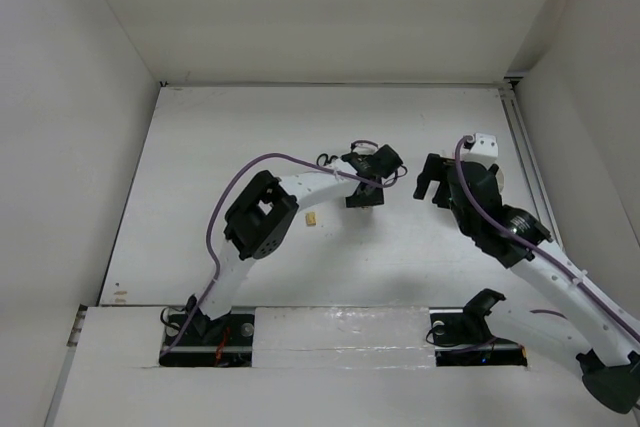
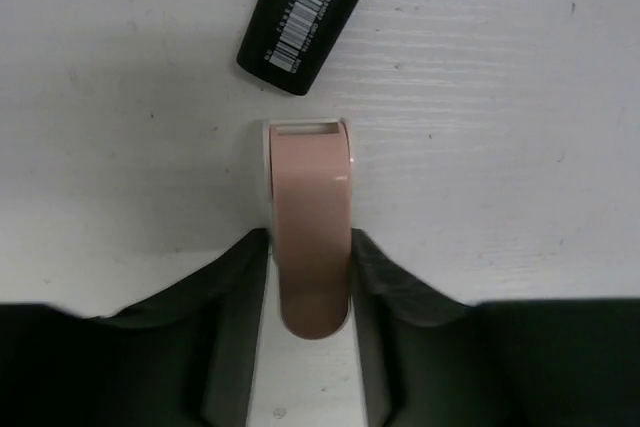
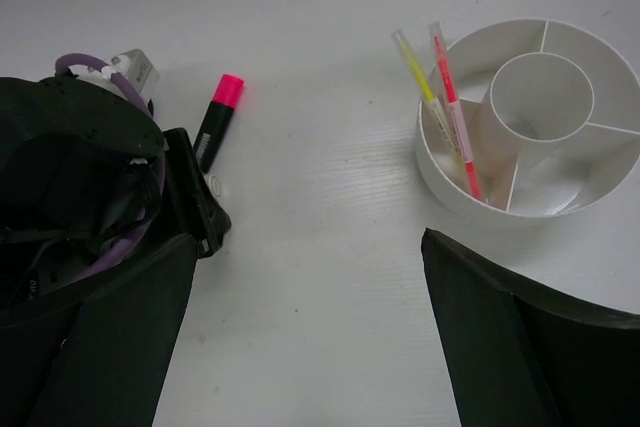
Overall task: Sort the stationery into containers
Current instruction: Pick up the stapler from the center of the board.
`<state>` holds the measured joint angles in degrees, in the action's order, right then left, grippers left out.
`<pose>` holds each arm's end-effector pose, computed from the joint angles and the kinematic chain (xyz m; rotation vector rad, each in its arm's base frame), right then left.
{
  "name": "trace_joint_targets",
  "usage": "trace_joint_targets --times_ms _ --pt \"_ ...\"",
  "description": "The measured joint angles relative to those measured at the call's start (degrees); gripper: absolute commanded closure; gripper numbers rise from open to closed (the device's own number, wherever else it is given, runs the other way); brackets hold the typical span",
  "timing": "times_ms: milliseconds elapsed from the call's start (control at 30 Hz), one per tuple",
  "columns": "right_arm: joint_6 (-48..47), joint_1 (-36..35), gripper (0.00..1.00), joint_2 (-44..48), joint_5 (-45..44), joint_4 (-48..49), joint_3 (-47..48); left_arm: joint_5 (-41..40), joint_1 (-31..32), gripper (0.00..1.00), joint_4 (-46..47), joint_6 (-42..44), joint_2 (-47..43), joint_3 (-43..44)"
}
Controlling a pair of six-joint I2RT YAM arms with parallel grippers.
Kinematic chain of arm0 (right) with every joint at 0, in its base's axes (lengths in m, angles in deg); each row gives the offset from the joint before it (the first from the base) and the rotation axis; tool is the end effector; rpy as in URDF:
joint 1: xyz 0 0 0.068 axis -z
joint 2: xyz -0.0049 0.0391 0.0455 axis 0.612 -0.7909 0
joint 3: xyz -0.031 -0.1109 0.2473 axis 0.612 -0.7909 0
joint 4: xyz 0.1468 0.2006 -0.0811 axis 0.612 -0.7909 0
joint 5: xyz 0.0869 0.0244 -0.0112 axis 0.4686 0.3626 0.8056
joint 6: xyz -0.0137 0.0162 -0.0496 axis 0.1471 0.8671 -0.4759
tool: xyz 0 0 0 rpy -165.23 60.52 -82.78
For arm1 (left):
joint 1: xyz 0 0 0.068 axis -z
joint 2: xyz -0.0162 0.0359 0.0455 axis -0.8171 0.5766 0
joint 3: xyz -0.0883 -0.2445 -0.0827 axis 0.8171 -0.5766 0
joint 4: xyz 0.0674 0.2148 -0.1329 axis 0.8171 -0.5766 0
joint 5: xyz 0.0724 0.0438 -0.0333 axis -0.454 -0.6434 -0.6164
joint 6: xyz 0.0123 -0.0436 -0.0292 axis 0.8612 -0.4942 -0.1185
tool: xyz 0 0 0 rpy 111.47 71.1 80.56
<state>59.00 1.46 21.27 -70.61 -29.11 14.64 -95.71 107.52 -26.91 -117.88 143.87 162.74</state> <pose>0.1532 0.0877 0.3339 0.1927 1.9833 0.0898 0.2940 -0.3717 0.1778 0.0064 2.6023 -0.3314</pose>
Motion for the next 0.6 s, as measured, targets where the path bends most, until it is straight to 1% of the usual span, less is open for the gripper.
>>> trace_joint_targets --times_ms 100,133,267,367,500,567,600 --pt "-0.13 0.22 0.0 0.57 0.11 0.0 0.0 0.22 0.0 0.95 -0.13 -0.35 0.22 0.04" --pt "-0.15 0.31 0.0 0.72 0.2 0.0 0.0 0.24 0.0 1.0 -0.07 -0.37 0.22 0.07" --pt "-0.37 1.79 0.0 0.96 2.14 0.13 0.0 0.28 0.11 1.0 1.16 0.0 -0.68 -1.4" --pt "-0.63 4.52 0.0 1.51 5.4 0.68 -0.17 1.44 0.07 1.0 4.17 1.64 -4.83 -7.61" --pt "-2.4 8.11 0.0 5.01 11.65 2.64 -1.51 4.9 0.15 1.0 9.25 6.93 -15.82 -18.43" --pt "-3.67 9.2 0.0 7.37 15.91 4.22 -2.12 9.27 0.0 1.0 13.09 11.13 -22.88 -22.58" --pt "-4.39 9.49 0.0 8.79 18.6 6.05 -2.84 12.87 -0.33 1.0 15.93 13.29 -26.58 -24.22"
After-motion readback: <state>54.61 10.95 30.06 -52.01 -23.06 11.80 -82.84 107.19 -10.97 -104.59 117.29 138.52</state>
